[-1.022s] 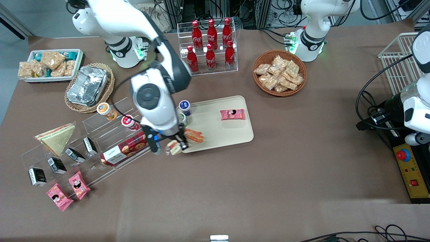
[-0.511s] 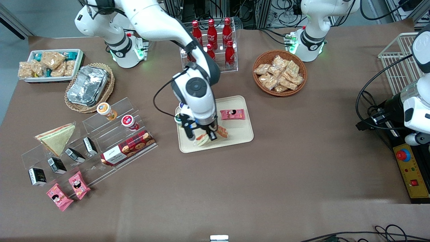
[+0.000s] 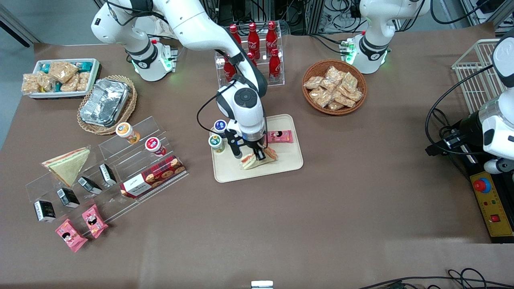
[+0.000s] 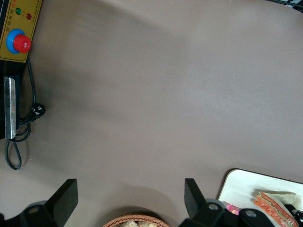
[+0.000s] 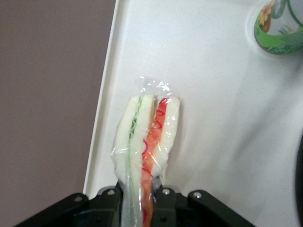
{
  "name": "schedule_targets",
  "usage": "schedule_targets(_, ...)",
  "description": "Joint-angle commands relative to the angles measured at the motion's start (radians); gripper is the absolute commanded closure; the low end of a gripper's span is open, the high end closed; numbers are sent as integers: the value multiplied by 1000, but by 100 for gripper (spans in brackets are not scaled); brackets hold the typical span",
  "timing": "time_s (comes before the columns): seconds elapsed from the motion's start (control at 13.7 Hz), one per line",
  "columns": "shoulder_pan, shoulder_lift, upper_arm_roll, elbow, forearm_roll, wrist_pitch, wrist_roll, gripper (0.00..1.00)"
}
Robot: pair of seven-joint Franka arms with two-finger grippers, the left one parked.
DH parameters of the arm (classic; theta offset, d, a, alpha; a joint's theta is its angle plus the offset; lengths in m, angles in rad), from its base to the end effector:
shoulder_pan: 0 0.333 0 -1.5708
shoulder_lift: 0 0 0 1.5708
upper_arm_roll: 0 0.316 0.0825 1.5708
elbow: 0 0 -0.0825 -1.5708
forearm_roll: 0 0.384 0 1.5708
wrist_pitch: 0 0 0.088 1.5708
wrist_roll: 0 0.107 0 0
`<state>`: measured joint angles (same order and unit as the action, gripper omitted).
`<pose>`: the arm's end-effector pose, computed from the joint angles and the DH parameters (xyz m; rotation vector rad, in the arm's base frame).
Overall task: Place sandwich on tray
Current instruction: 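Lower the sandwich onto the tray and open the right gripper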
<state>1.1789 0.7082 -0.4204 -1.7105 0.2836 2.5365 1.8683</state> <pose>0.4790 0.4969 0.2253 -2.4396 1.6929 -0.1856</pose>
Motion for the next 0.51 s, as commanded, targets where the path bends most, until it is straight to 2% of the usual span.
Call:
schedule_targets(0.0, 15, 2, -18, -32, 29, 47, 12, 21)
schedule_targets(0.07, 15, 2, -18, -28, 31, 47, 35, 0)
schedule_targets(0.44, 2, -21, -24, -8, 32, 41, 43, 0)
